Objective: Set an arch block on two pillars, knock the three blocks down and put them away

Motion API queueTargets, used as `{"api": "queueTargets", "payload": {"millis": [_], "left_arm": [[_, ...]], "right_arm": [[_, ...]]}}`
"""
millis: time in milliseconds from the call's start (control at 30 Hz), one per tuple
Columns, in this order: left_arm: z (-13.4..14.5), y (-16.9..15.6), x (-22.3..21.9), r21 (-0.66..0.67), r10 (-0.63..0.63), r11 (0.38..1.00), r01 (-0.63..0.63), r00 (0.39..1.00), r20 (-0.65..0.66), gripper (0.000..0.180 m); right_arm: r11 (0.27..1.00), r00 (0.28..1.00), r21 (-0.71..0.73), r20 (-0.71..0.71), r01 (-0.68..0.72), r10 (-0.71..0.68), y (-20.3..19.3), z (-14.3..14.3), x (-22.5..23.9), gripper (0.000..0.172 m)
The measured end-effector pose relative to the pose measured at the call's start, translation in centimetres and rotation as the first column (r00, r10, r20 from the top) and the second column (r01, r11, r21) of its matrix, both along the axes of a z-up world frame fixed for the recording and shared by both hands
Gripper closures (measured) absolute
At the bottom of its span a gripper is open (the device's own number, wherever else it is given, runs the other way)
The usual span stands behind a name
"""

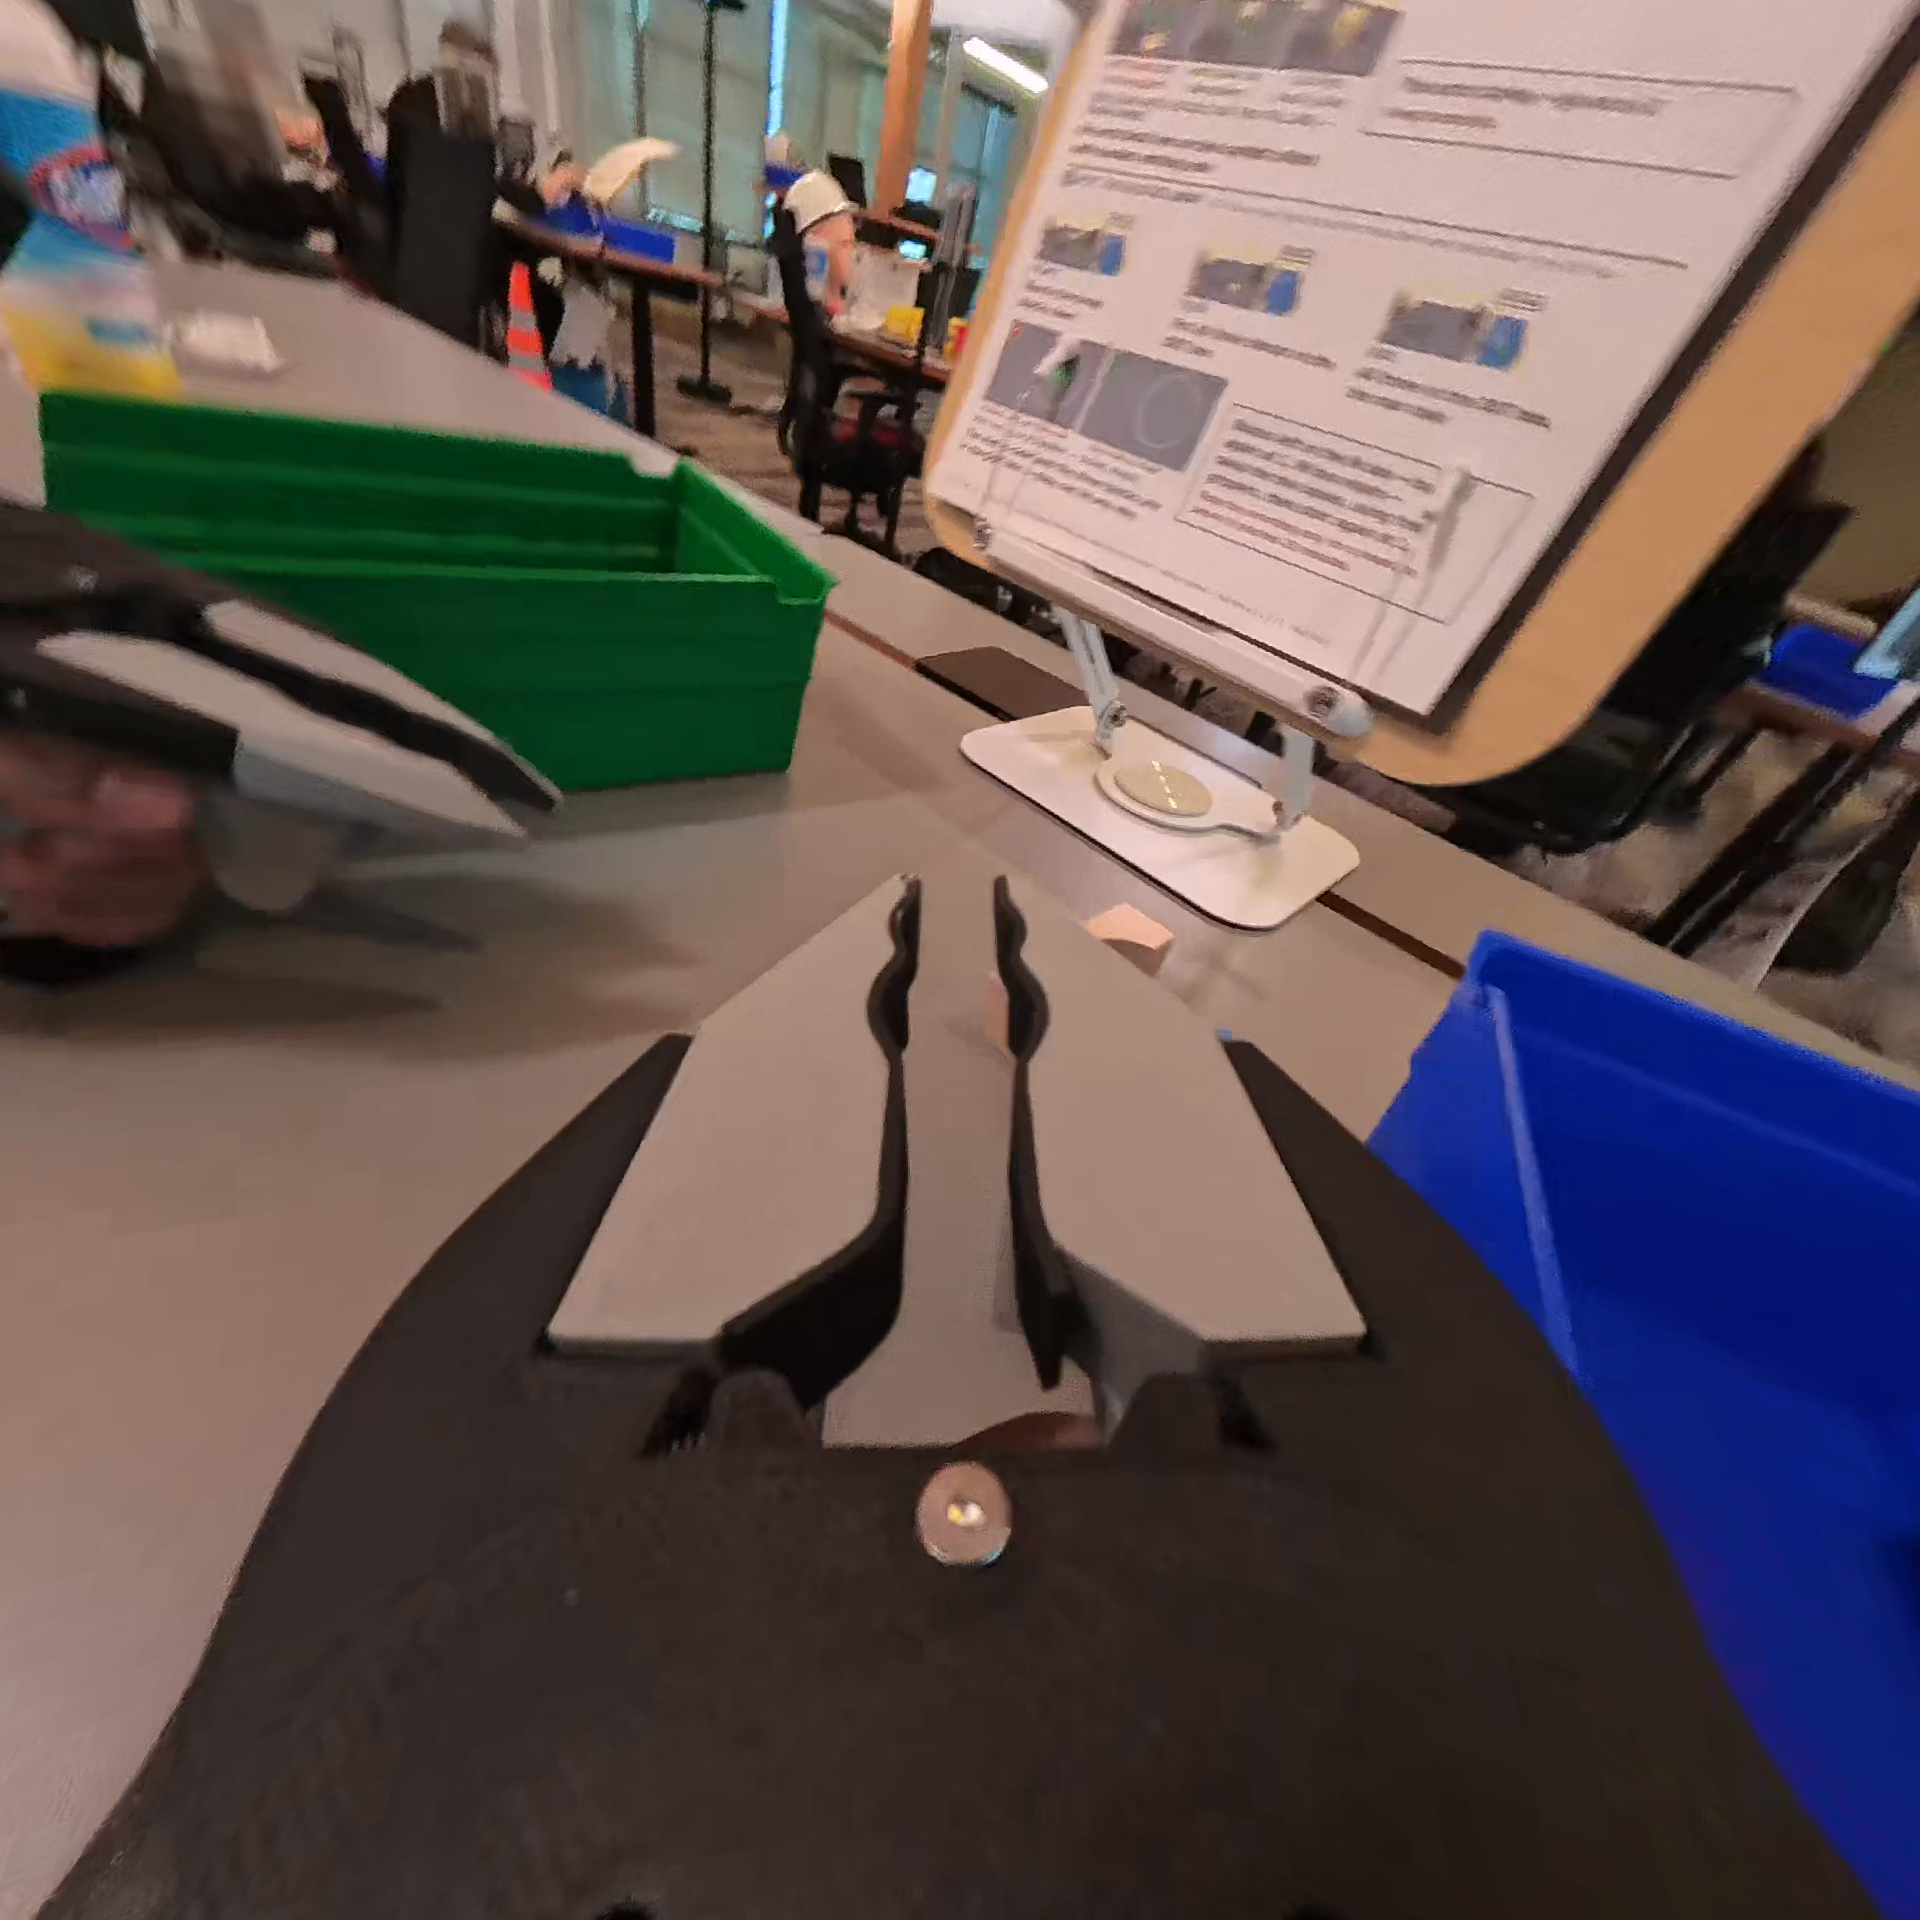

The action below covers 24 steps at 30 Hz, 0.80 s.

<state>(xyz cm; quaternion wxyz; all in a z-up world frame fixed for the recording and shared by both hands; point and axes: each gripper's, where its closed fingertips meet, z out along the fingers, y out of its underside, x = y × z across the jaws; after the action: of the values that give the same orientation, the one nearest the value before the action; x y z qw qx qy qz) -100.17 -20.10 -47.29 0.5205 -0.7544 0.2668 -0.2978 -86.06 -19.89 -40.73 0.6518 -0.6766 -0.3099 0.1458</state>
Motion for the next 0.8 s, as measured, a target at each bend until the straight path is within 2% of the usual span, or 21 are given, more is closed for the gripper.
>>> {"api": "queueTargets", "payload": {"millis": [67,133,200,267,300,333,367,467,567,667,733,800], "left_arm": [[-0.1,0.0,0.1,-0.003,-0.003,1.0,0.003,1.0,-0.003,0.157],[-0.1,-0.1,0.2,0.004,-0.007,1.0,0.007,1.0,-0.013,0.157],[-0.1,-0.2,0.2,0.007,-0.009,1.0,0.01,1.0,-0.017,0.157],[-0.1,-0.1,0.2,0.005,-0.008,1.0,0.008,1.0,-0.011,0.157],[-0.1,-0.1,0.2,0.002,-0.008,1.0,0.008,1.0,-0.007,0.157],[-0.1,-0.1,0.1,0.0,-0.009,1.0,0.009,1.0,-0.005,0.157],[-0.1,-0.1,0.1,-0.001,-0.009,1.0,0.009,1.0,-0.004,0.157],[0.0,-0.2,0.1,0.0,-0.01,1.0,0.01,1.0,-0.004,0.157],[-0.1,-0.2,0.2,0.001,-0.013,1.0,0.013,1.0,-0.007,0.157],[0.0,-0.2,0.2,0.002,-0.013,1.0,0.013,1.0,-0.007,0.157],[0.0,-0.2,0.2,0.0,-0.012,1.0,0.012,1.0,-0.003,0.157],[0.0,-0.2,0.1,-0.002,-0.012,1.0,0.012,1.0,-0.001,0.157]], "right_arm": [[0.998,0.998,-0.041,-0.036,0.042,-0.043,0.9,-0.3,1.4,0.147],[0.986,0.997,-0.152,-0.009,0.075,-0.077,2.2,-2.6,2.0,0.132],[0.948,0.987,-0.279,0.083,0.154,-0.136,3.6,-6.0,2.7,0.117],[0.892,0.944,-0.346,0.253,0.291,-0.21,4.9,-9.5,4.1,0.107],[0.871,0.919,-0.361,0.329,0.333,-0.216,5.3,-10.9,4.5,0.108],[0.856,0.907,-0.389,0.377,0.339,-0.188,5.4,-12.3,4.6,0.121],[0.849,0.915,-0.425,0.375,0.314,-0.151,5.5,-13.2,4.2,0.142],[0.843,0.931,-0.467,0.352,0.266,-0.099,5.1,-13.0,3.7,0.143],[0.905,0.921,-0.333,0.366,0.264,-0.134,4.9,-10.6,3.3,0.143],[0.958,0.92,-0.038,0.295,0.283,-0.26,4.0,-3.9,2.9,0.143],[0.918,0.9,0.208,0.213,0.339,-0.38,2.2,1.6,4.0,0.143],[0.841,0.881,0.358,0.095,0.405,-0.464,-0.1,5.9,6.0,0.143]]}}
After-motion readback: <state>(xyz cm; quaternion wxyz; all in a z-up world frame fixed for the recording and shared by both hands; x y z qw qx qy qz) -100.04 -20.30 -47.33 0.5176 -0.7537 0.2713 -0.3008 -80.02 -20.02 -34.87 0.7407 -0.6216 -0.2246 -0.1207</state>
